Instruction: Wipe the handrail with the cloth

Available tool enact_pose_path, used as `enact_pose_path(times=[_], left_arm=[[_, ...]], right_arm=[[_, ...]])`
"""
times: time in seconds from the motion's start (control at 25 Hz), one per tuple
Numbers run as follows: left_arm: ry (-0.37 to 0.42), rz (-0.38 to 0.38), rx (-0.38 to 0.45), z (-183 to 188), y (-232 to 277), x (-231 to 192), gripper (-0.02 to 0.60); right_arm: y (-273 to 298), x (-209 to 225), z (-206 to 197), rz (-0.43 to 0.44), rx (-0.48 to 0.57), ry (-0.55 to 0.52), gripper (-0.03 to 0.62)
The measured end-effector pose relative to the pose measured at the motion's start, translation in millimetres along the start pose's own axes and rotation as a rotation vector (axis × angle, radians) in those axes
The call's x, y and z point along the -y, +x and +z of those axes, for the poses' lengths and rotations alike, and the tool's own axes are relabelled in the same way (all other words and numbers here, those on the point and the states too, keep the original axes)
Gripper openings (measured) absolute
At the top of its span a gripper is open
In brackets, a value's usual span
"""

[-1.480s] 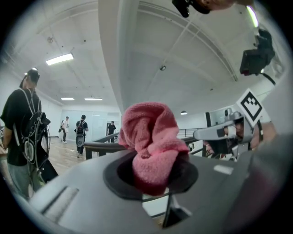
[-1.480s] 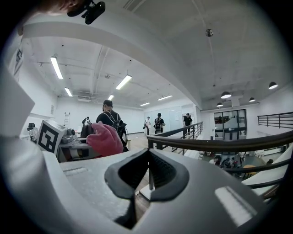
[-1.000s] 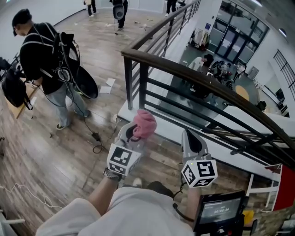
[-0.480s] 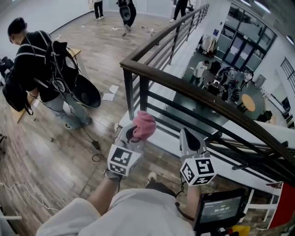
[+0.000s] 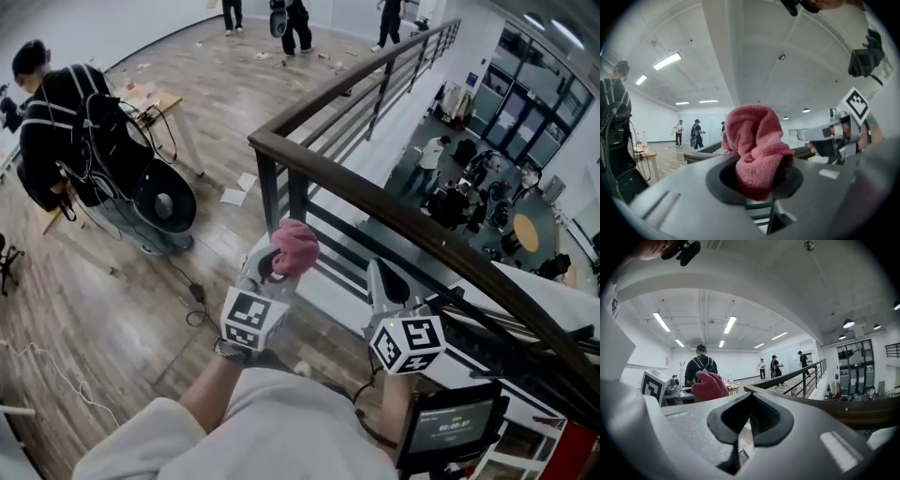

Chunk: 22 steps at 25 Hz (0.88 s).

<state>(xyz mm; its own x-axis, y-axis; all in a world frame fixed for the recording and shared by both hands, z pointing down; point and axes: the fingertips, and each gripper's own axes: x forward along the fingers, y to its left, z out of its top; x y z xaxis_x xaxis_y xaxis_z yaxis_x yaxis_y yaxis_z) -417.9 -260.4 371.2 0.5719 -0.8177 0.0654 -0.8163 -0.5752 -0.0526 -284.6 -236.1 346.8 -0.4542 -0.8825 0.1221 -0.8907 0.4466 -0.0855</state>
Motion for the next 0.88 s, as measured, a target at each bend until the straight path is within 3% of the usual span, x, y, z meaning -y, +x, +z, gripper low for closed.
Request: enact_pose_path(times=[0.36,0.88], left_arm=[[-0.037,0.136,-0.042,-15,50,-67,0.098],[-0.061,0.17,-0.121,-32,142,-188,0.098]], right_arm=[[53,32,-6,0.045,-0.02,0.026,0.002],[158,66,22,0.006,-0.053,0.0,0.002]])
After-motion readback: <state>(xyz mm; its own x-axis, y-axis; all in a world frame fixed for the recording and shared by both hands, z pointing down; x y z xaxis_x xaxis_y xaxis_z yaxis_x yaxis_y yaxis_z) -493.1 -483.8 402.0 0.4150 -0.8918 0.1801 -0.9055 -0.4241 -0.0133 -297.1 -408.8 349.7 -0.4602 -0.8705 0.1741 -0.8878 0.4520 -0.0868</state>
